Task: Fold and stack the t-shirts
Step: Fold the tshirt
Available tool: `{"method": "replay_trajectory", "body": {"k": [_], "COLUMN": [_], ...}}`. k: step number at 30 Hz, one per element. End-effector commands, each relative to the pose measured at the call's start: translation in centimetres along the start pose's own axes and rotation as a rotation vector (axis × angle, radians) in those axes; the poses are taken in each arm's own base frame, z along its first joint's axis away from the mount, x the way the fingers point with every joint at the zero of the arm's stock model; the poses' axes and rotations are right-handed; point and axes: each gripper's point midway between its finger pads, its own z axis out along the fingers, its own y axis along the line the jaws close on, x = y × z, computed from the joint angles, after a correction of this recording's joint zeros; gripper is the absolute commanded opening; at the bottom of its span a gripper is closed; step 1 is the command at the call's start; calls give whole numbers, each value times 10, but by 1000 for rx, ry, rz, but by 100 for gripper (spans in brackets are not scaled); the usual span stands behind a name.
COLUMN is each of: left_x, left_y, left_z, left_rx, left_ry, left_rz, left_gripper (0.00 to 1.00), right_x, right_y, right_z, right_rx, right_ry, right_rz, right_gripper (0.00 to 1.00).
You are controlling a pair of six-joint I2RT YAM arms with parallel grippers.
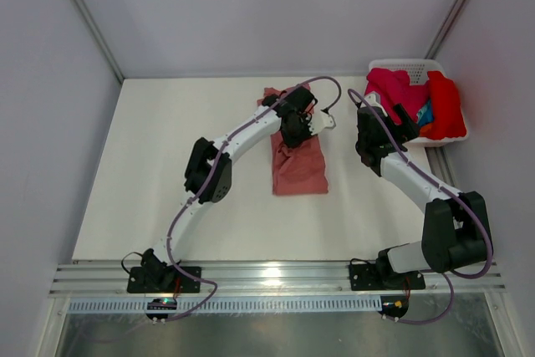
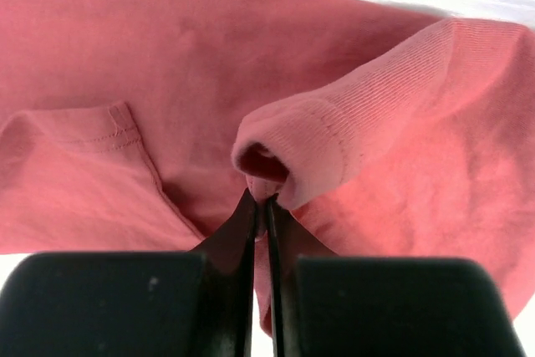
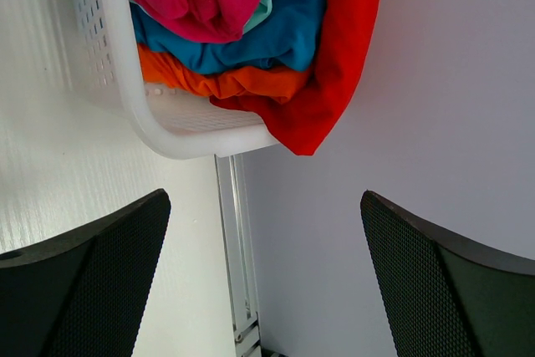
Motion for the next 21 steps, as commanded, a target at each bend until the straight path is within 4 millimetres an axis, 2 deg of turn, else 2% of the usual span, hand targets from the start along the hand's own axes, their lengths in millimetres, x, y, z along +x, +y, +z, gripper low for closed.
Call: {"method": "replay_trajectory", "body": {"k": [1,2,3,4,5,6,7,11,16,21], "left_x": [-14,-12,-11,-9,-6,-7,-3,-6,-29,-37], "left_y": [22,21,21,20,20,22,21,28,51,72], "left_z": [7,10,12,14,17,17,20,15,-23,-58], "left_rx": [-64,-59,-58,-53,-54,-65,-66,-112,-248,-405], "left_ry": [-58,-54,-51,-47,-36,-39,-29,-34,-99,-139], "left_rz": [36,36,36,35,33,28,20,1,-25,-36], "left_gripper": [5,10,20,55,75,91,99,99,99,99], "right_x": [-9,-10,-10,-10,-9,-9,-9,-10,-12,-12], "right_y": [-14,-14,-13,-13,-12,-12,-12,-13,-18,-20], "right_z": [0,0,0,0,1,1,1,0,-3,-6], "right_rx": [46,44,45,44,42,41,41,41,43,41], "right_ry": [-17,-19,-18,-17,-16,-16,-16,-20,-32,-43], "right_rz": [54,54,52,51,48,49,49,54,75,96], "right_gripper": [99,99,99,99,99,99,99,99,99,99]}}
